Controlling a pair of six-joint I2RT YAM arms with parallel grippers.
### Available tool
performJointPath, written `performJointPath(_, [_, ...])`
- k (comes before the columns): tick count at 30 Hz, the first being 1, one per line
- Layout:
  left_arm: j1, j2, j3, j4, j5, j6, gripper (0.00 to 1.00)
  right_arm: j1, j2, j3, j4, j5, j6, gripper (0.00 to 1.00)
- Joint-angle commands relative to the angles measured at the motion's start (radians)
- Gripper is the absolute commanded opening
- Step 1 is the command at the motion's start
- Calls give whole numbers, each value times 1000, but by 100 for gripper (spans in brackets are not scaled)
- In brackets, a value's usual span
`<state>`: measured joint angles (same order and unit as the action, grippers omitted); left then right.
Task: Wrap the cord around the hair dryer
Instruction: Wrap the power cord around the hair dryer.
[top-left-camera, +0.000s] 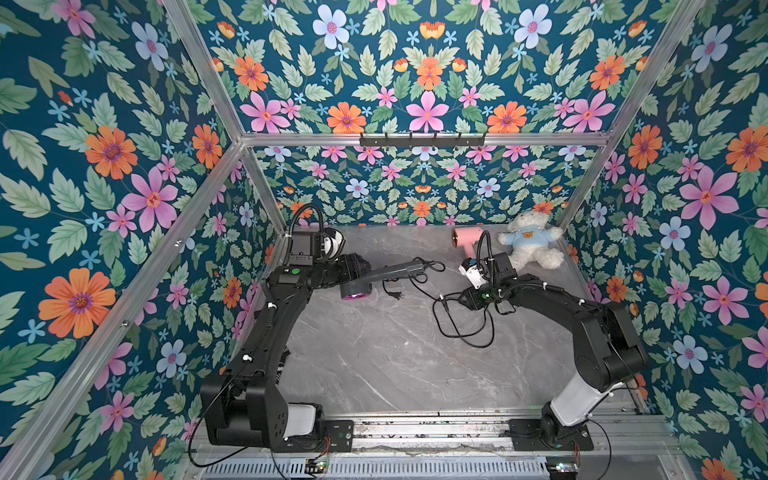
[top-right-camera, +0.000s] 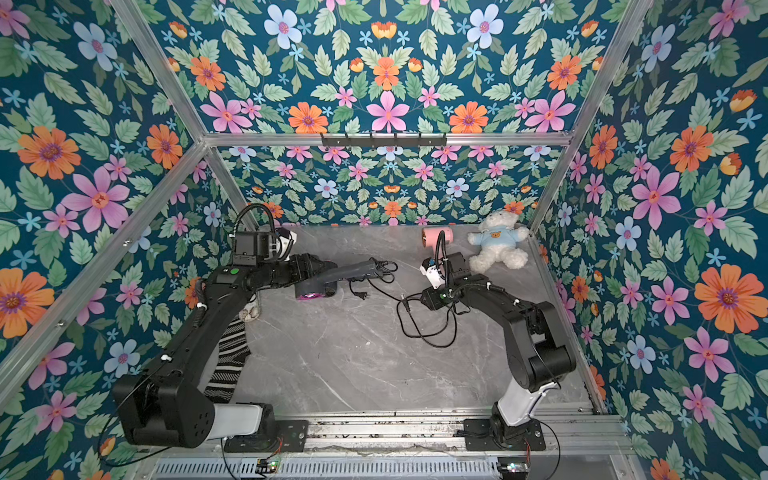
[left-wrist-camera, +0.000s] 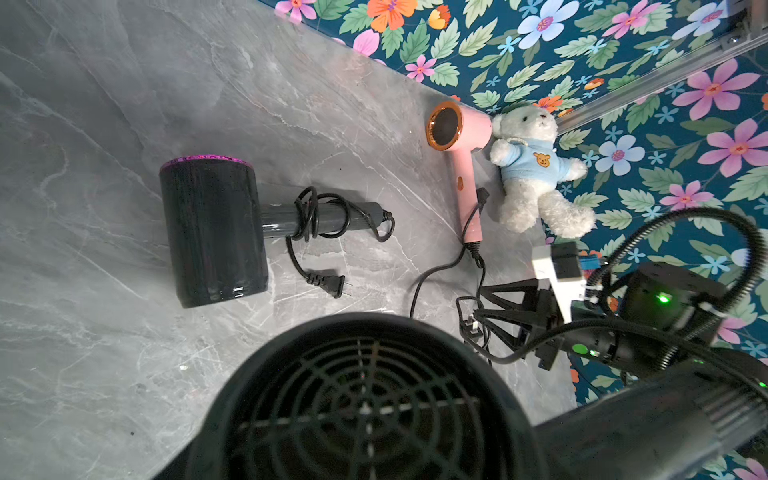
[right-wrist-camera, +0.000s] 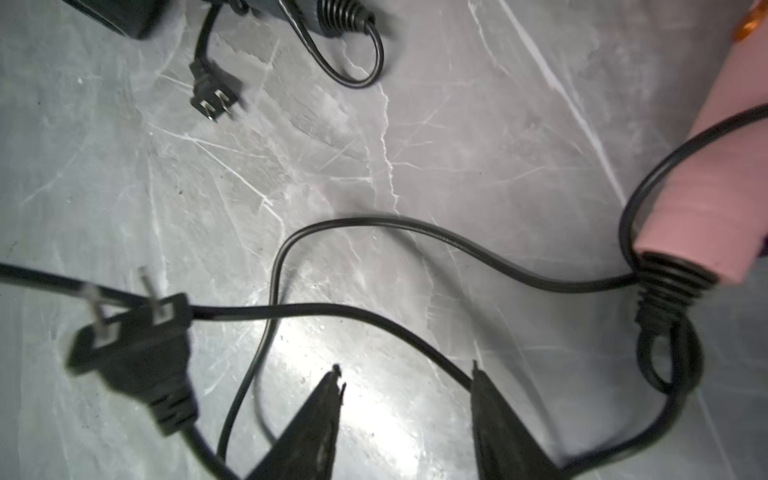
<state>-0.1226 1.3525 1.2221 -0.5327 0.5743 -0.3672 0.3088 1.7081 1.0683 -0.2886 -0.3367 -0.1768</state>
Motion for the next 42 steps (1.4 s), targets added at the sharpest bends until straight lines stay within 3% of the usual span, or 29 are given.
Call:
performJointPath(1, [2,5,19,8,31,4,0,2,10,15,-40,-9,-59,54])
performJointPath(12, [1,5,19,22,65,-6,0,5,84,90,-23,-12,-133,55])
performJointPath(17, [1,4,31,22,80,-9,0,5,97,138,-53,-136,-144,55])
performJointPath(22, [1,5,51,20,104,-18,0,7,119,169,-101,-167,-179,55])
performJointPath(29, [1,17,102,-25,97,-4,0,7,94,157,-149,-129,-198,57])
performJointPath(33, [1,26,145,-64,65,14,0,-4,-2,110,-167,-55,-192,57])
performJointPath(42, [0,14,340,-181,86,34,0,-9,-379,-118,-7,-117,-69,57])
